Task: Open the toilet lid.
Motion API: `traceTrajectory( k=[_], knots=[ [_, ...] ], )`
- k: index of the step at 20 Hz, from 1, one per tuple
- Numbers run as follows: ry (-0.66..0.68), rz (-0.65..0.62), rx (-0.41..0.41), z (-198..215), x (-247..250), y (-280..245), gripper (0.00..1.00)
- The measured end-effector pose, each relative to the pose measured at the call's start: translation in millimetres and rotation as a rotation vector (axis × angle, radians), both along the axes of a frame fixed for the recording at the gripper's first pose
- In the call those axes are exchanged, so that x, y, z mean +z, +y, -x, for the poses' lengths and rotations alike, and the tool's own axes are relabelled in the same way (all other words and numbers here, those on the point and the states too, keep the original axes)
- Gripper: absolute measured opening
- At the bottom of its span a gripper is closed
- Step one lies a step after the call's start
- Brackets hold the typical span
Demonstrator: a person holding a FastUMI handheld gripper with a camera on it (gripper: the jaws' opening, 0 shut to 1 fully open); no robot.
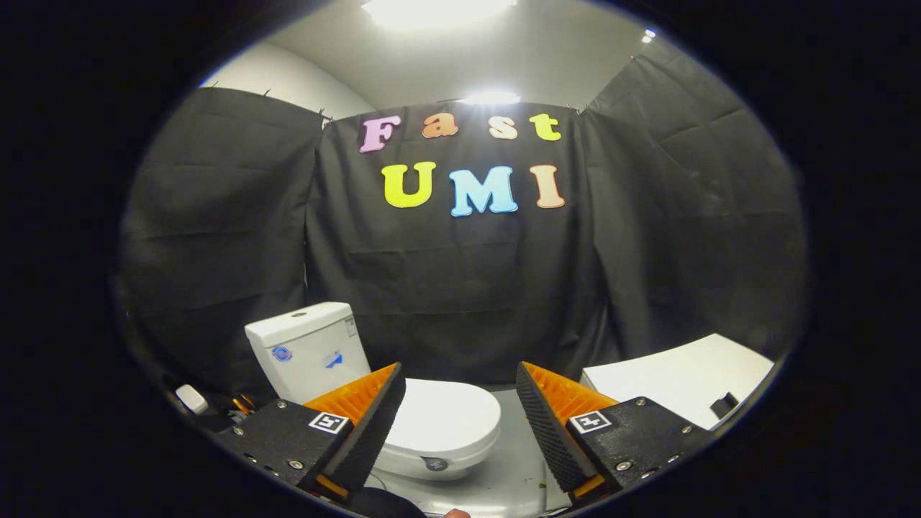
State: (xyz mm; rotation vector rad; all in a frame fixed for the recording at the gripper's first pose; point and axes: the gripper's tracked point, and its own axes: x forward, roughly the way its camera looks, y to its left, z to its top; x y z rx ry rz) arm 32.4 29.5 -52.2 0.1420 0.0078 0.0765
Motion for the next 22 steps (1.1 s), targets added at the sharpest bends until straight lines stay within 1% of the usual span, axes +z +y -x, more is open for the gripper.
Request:
traceTrajectory(
  k=[2,4,7,12,17,20,22],
  knots=[
    [-0.007,-0.022,-0.027,-6,-2,-2,0.95],
    [0.002,0.0,-0.057,-9,-7,0,0.95],
    [0.016,0.017,-0.068,-10,-14,8,0.95],
    [0.03,-0.01,-0.083,-18,-19,13,0.94],
    [0.059,-0.026,-0.111,-30,-39,7,0.94],
    [0.075,-0.079,-0.094,-39,-50,16,0.94],
    [0.06,-0.098,-0.056,-43,-47,31,0.95]
  ],
)
